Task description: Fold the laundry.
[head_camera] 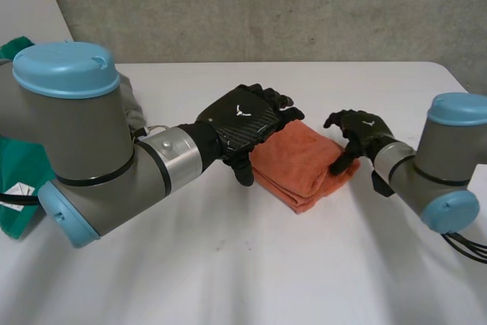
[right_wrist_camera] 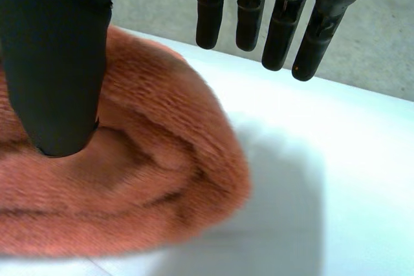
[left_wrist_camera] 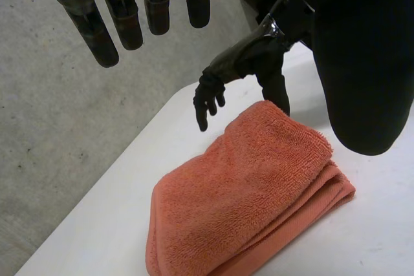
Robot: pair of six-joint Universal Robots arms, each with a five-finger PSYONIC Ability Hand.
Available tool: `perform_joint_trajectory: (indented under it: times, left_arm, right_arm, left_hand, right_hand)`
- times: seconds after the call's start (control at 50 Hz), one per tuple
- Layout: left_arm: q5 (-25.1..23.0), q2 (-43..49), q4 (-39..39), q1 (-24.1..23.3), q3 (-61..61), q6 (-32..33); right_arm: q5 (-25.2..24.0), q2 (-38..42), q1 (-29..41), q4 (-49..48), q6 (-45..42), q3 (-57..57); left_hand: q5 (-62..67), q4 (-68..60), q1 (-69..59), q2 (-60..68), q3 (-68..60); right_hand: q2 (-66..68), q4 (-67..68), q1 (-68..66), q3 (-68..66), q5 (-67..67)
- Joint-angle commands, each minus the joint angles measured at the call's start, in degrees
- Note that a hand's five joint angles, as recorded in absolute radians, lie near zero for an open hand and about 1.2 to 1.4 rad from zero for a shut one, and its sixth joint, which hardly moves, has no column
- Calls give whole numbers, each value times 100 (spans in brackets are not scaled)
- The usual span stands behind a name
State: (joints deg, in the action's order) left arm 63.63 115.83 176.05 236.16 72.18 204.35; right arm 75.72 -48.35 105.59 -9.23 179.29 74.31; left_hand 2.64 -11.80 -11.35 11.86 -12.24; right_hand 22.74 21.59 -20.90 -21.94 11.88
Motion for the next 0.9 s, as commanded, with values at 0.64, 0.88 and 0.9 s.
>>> perform_joint_trajectory:
  times: [0.64, 0.88, 0.9]
  left_arm:
    - [-9, 62, 9, -18, 16, 0]
    - [-9, 229, 9, -9, 33, 0]
    - [-9, 238, 9, -9, 33, 0]
  right_arm:
    - [584, 2417, -1286, 844, 1108, -4441]
    - [1402, 3253, -2033, 1055, 1064, -5919]
    - [1454, 3279, -2059, 1046, 1064, -5963]
  left_hand:
    - [178, -262, -307, 256, -218]
    - [211, -296, -341, 289, -251]
    - [228, -313, -357, 306, -268]
  right_hand:
    - [5726, 5841, -5910, -5806, 5812]
    - [5726, 5841, -5910, -5806, 5812]
    - [5726, 5841, -5910, -5806, 5812]
